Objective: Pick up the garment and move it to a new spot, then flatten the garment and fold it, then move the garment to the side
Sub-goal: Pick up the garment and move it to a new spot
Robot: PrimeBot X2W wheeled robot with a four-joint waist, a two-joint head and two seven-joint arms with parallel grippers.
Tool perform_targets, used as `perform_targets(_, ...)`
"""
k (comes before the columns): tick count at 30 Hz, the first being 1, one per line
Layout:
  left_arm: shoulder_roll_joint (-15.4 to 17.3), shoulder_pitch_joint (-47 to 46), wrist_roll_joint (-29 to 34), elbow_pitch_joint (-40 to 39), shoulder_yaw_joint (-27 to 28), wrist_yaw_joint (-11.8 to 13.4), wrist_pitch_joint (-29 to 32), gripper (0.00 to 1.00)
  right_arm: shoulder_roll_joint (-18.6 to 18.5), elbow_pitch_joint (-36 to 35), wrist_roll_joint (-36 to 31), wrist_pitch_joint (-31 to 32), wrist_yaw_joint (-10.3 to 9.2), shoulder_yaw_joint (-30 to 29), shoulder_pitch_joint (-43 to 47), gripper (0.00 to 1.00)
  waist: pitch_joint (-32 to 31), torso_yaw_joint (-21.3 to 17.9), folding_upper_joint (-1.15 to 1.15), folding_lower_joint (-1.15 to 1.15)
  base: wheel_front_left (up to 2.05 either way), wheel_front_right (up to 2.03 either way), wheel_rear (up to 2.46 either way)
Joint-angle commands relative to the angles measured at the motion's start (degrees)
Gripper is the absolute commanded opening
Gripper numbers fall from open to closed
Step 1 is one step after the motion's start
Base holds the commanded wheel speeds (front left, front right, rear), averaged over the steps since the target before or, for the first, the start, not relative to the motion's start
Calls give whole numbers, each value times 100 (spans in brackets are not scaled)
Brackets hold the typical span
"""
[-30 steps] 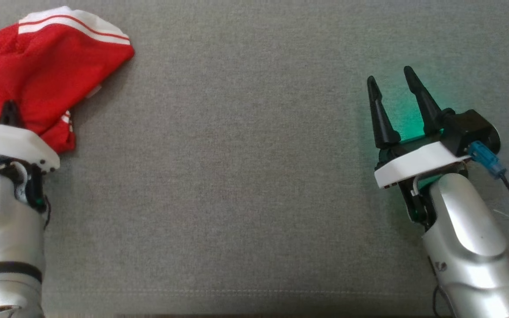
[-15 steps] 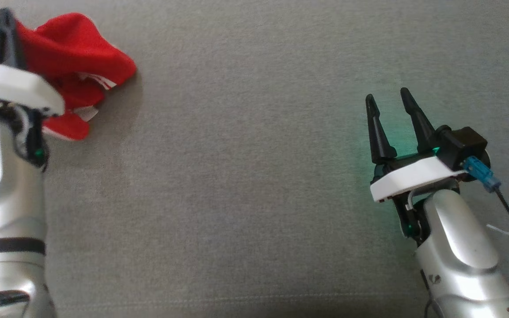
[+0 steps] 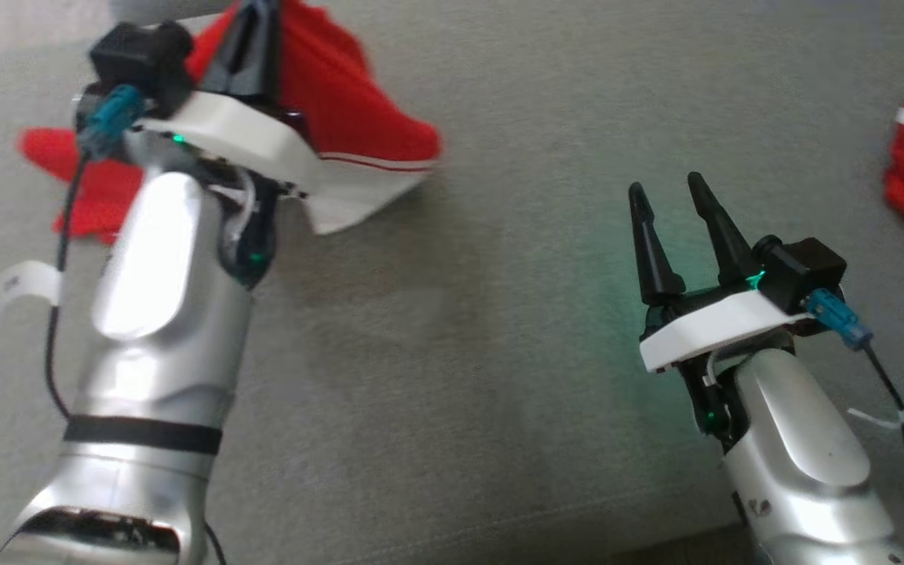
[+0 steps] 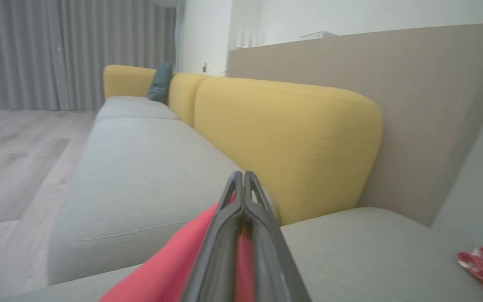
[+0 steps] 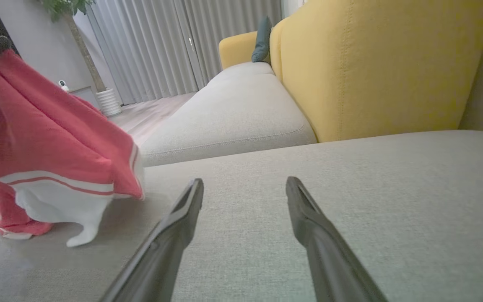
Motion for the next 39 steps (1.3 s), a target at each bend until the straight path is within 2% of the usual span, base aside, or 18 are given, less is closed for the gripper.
perform_targets(1, 118, -278, -210, -311, -72, -32, -43, 0, 82, -164, 58, -37, 37, 155, -31, 100, -7, -320, 0, 0, 0, 0, 0)
perform_targets(3, 110, -267, -359, -380, -205, -32, -43, 0, 82, -162, 75, -37, 37, 169, -34, 100, -3, -385, 0, 0, 0, 0, 0)
perform_targets(6, 105, -173, -980, -721, -746, 30, -43, 0, 82, -154, 108, -37, 37, 204, -18, 100, 12, -515, 0, 0, 0, 0, 0)
perform_targets(9, 104, -38, -1446, -969, -1122, 299, -43, 0, 82, -148, 112, -37, 37, 184, 10, 100, 26, -539, 0, 0, 0, 0, 0)
perform_targets(13, 103, 342, -1420, -842, -1188, 641, -43, 0, 82, -139, 121, -37, 37, 177, 36, 100, 47, -464, 0, 0, 0, 0, 0)
perform_targets(14, 103, 465, -1336, -738, -1124, 713, -43, 34, 82, -140, 119, -37, 37, 178, 36, 100, 45, -429, 0, 0, 0, 0, 0)
perform_targets(15, 104, 591, -1248, -639, -1032, 770, -43, 91, 82, -141, 110, -37, 37, 184, 38, 100, 38, -394, 0, 0, 0, 0, 0)
perform_targets(16, 118, 722, -1156, -575, -910, 826, -43, 100, 83, -142, 101, -37, 37, 182, 39, 100, 37, -355, 0, 0, 0, 0, 0)
perform_targets(22, 214, 1727, -727, -502, -115, 1018, -43, 100, 83, -103, 72, -37, 37, 251, 73, 100, -61, -116, 0, 0, 0, 0, 0)
perform_targets(30, 113, 3393, -256, -1561, 786, 1142, -43, 100, 83, 75, 47, -37, 37, 323, 356, 100, -424, 302, 0, 0, 0, 0, 0)
perform_targets(39, 103, 4118, -406, -1960, 516, 1196, -43, 100, 83, 601, -91, -37, 37, 175, 563, 100, -573, 691, 0, 0, 0, 0, 0)
